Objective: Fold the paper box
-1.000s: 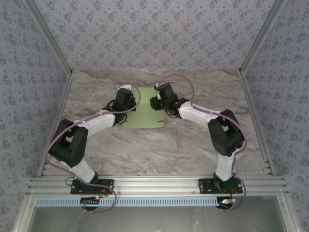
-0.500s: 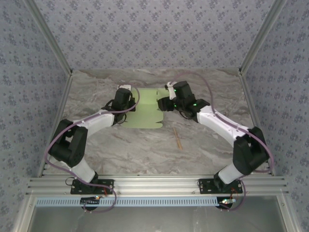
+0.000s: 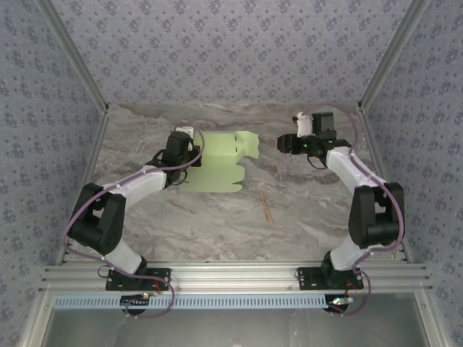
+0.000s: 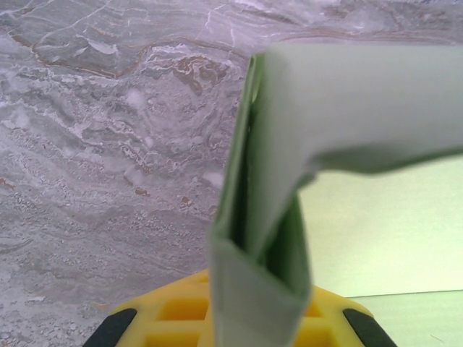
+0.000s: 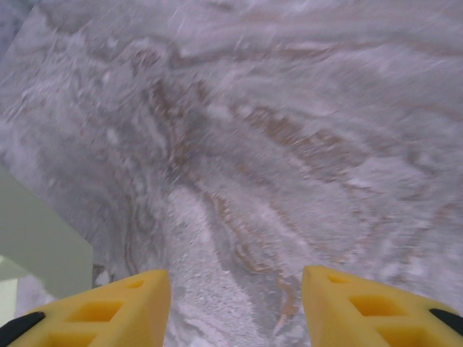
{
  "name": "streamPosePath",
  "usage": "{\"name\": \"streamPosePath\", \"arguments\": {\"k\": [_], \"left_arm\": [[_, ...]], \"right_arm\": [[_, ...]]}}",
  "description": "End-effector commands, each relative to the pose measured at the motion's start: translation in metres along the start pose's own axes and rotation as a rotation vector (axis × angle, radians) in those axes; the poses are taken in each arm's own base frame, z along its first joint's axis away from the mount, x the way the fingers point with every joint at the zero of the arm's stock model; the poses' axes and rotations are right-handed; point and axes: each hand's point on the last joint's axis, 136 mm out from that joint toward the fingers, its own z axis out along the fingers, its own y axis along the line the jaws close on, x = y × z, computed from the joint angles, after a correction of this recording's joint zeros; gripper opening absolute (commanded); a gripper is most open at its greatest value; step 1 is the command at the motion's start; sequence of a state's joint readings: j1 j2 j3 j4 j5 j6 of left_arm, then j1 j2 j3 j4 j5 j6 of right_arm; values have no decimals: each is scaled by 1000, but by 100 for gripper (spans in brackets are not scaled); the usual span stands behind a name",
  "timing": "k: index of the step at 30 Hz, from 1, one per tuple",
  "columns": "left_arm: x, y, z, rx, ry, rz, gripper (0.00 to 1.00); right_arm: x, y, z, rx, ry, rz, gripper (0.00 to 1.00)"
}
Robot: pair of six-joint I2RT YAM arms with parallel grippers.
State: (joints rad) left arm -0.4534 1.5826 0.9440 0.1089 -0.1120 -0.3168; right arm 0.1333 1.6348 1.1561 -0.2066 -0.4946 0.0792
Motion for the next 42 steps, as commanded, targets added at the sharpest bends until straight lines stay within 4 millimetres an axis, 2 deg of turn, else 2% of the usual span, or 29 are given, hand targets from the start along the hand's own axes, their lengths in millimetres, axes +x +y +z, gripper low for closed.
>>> {"name": "streamPosePath", "arguments": {"k": [1, 6, 10, 16, 29, 32, 42], "left_arm": [[-22, -13, -13, 64, -59, -24, 0], [-24, -14, -14, 67, -60, -19, 0], [-25, -13, -14, 61, -58, -16, 0], [-25, -13, -13, 47, -53, -5, 0], [-24, -17, -14, 51, -45, 12, 0], [-23, -17, -13, 49, -42, 14, 0], [-21, -18, -12, 44, -34, 24, 0]], "right_arm": [[-15, 48, 11, -213, -8, -126, 52], [-15, 73, 23, -352, -2, -174, 51], [-11, 94, 25, -453, 16, -214, 50], [-2, 114, 23, -528, 26, -257, 49], [7, 145, 28, -615, 50, -324, 46], [7, 149, 27, -641, 45, -332, 39], [7, 163, 15, -733, 44, -367, 46]]}}
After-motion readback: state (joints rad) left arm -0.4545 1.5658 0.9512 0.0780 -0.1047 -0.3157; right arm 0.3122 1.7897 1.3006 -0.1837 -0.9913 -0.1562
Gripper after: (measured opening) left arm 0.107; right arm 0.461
